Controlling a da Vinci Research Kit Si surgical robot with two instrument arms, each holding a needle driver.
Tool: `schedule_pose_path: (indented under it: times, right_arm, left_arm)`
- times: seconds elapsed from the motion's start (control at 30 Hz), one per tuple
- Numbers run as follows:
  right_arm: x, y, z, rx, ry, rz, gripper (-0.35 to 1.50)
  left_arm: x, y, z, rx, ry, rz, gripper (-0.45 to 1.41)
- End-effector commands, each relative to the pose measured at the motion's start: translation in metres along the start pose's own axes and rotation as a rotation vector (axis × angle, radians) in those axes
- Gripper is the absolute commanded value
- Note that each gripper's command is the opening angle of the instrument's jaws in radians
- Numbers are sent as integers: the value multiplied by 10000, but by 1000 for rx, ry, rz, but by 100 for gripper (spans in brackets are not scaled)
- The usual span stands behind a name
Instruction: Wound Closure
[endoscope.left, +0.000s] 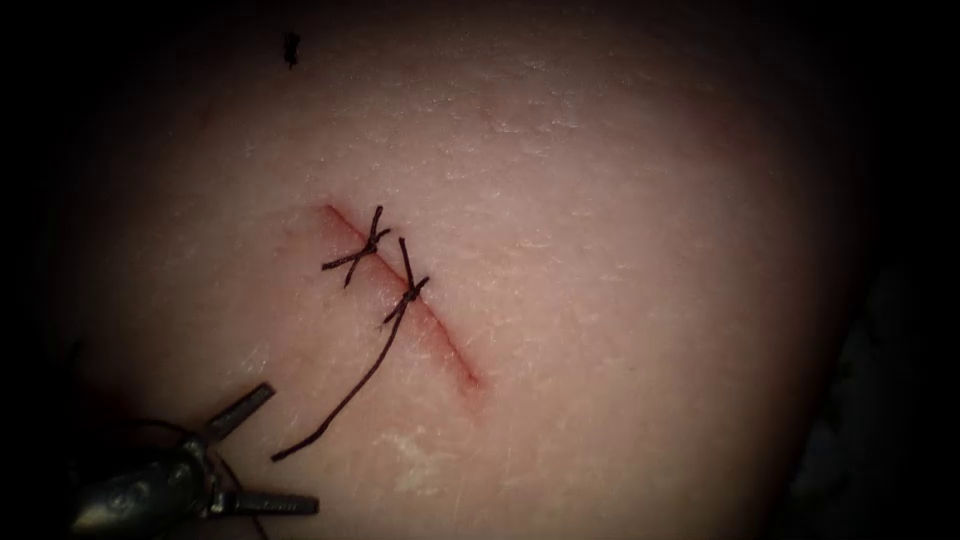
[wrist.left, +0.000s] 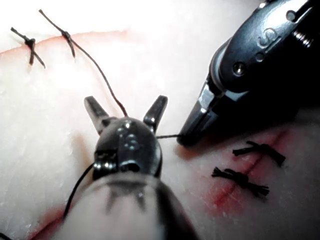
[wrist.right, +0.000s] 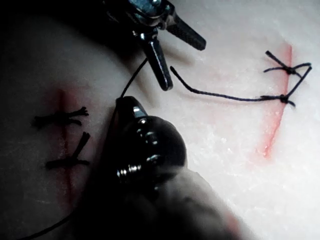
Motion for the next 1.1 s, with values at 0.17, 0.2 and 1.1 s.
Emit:
schedule_pose_path:
  times: [0.17,0.2,1.1]
  right_arm:
    - [0,-3,14,0,1,5,-35]
    - [0,-3,14,0,1,5,-35]
    - [0,-1,20,-2,-6,5,-35]
  left_arm:
    - [-21,14,16,-10,-110,20,59]
    - [-21,14,16,-10,-110,20,59]
    - [-15,10,20,-21,-77,96,-45]
